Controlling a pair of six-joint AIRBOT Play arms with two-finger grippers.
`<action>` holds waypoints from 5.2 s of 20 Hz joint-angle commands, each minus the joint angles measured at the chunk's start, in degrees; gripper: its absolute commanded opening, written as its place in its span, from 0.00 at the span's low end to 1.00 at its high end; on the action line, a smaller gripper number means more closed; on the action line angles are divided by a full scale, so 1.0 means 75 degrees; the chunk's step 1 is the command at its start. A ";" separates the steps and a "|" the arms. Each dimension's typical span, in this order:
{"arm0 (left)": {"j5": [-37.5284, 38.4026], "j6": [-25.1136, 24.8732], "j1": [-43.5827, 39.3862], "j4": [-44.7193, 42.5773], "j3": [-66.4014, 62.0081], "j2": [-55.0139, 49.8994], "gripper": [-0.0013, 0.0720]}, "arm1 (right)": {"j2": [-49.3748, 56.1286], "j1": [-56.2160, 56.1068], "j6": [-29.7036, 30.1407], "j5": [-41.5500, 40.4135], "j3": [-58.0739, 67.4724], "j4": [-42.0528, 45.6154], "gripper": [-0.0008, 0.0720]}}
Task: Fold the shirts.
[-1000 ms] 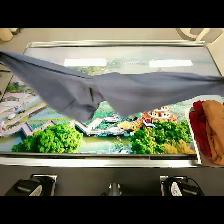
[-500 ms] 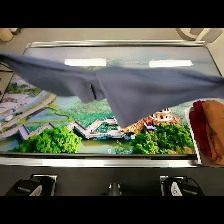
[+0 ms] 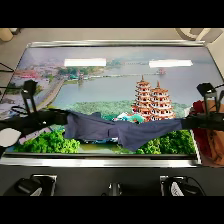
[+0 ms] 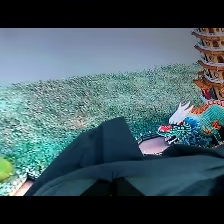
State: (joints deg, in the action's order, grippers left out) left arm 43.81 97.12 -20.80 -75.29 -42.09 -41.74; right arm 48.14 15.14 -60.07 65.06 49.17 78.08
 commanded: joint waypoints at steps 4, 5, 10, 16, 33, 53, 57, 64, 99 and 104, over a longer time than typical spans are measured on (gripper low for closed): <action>-0.1370 -0.0006 -0.0332 0.0516 0.0781 -0.0542 0.05 | 0.1929 -0.0003 0.0836 -0.1393 0.0041 -0.2165 0.88; -0.1361 -0.0009 -0.0274 0.0504 0.0781 -0.0525 0.05 | 0.1877 -0.0003 0.1172 -0.0749 0.0236 -0.2381 0.88; -0.1376 -0.0032 -0.0128 0.0498 0.0781 -0.0525 0.05 | 0.0921 -0.0539 0.0959 0.2314 -0.1125 -0.2748 0.98; -0.1364 -0.0029 -0.0143 0.0574 0.0781 -0.0516 0.05 | 0.1294 -0.1708 0.0210 -0.0679 -0.3561 -0.4351 0.97; 0.0189 -0.0711 0.1504 0.0405 -0.2903 0.0557 0.05 | -0.0385 -0.3223 -0.0749 -0.1888 0.2247 -0.0379 0.03; 0.0734 -0.0781 0.3156 0.0251 -0.1349 0.1137 0.05 | 0.0609 -0.3229 -0.3226 0.0154 0.0702 0.2943 0.04; 0.0417 -0.0778 0.2736 0.0245 -0.0498 0.0944 0.05 | 0.2559 -0.3229 -0.3905 -0.2981 0.0242 0.1888 0.04; 0.0437 -0.0793 0.2445 -0.0050 -0.0344 0.0711 0.05 | 0.3506 -0.2789 -0.2891 -0.2617 0.1751 0.0705 0.79; 0.0041 -0.0621 0.2445 -0.0562 -0.8072 0.1029 0.05 | -0.1349 -0.0516 0.1005 -0.0600 0.7259 -0.0423 0.03; 0.0906 -0.0487 0.2445 -0.0848 -0.8075 0.1011 0.05 | -0.1349 -0.0516 0.0484 0.0571 0.7259 0.0449 0.03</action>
State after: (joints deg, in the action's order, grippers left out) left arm 47.37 92.88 -2.46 -80.47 -101.21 -34.20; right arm 39.16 11.07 -54.19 65.76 102.26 75.07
